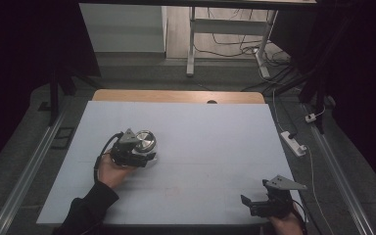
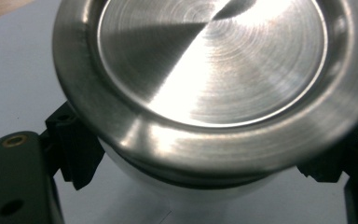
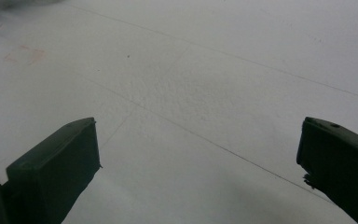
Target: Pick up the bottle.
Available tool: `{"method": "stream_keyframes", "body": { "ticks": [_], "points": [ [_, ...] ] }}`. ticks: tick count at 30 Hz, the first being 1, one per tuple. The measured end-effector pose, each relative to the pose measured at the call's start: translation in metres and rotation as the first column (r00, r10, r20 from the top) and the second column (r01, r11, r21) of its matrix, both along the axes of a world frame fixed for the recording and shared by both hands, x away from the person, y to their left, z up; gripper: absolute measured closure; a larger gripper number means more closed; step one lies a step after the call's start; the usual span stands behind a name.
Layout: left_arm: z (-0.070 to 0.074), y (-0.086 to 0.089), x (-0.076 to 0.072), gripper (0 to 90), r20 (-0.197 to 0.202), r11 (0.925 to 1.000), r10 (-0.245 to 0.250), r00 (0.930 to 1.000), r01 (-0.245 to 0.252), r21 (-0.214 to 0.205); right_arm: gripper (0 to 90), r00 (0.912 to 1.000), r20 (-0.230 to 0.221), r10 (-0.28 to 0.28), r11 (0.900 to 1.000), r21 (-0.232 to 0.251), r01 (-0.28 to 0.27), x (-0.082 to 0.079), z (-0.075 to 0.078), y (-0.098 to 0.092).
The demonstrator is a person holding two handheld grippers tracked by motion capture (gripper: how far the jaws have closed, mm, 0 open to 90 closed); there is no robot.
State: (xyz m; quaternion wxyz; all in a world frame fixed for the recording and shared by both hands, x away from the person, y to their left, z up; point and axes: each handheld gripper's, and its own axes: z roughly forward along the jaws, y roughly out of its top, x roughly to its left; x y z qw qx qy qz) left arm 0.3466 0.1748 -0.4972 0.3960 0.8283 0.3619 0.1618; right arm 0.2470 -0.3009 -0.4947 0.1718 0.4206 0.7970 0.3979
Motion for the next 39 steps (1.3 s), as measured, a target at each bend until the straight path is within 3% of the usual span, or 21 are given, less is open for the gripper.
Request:
{"method": "stream_keyframes", "body": {
  "ticks": [14, 21, 31, 39],
  "points": [
    [0.021, -0.009, -0.012, 15.9, 0.014, 0.9975, -0.059, 0.9982, 0.060, -0.039, 0.0, 1.0000, 0.005, 0.000, 1.0000, 0.001, 0.000, -0.001, 0.000, 0.000],
    [0.028, -0.019, -0.019, 15.9, 0.018, 0.9932, -0.108, 0.9940, 0.109, -0.043, 0.0, 1.0000, 0.006, 0.002, 1.0000, -0.005, -0.002, -0.001, 0.000, 0.001],
    [0.036, -0.040, -0.031, 15.9, 0.023, 0.9817, -0.187, 0.9820, 0.188, -0.032, 0.0, 1.0000, 0.004, 0.001, 1.0000, -0.006, -0.001, -0.001, 0.000, 0.001],
    [0.039, -0.060, -0.041, 15.9, 0.024, 0.9665, -0.255, 0.9667, 0.255, -0.026, 0.0, 1.0000, 0.004, 0.006, 1.0000, -0.003, -0.006, -0.001, 0.000, 0.001]
  ]
}}
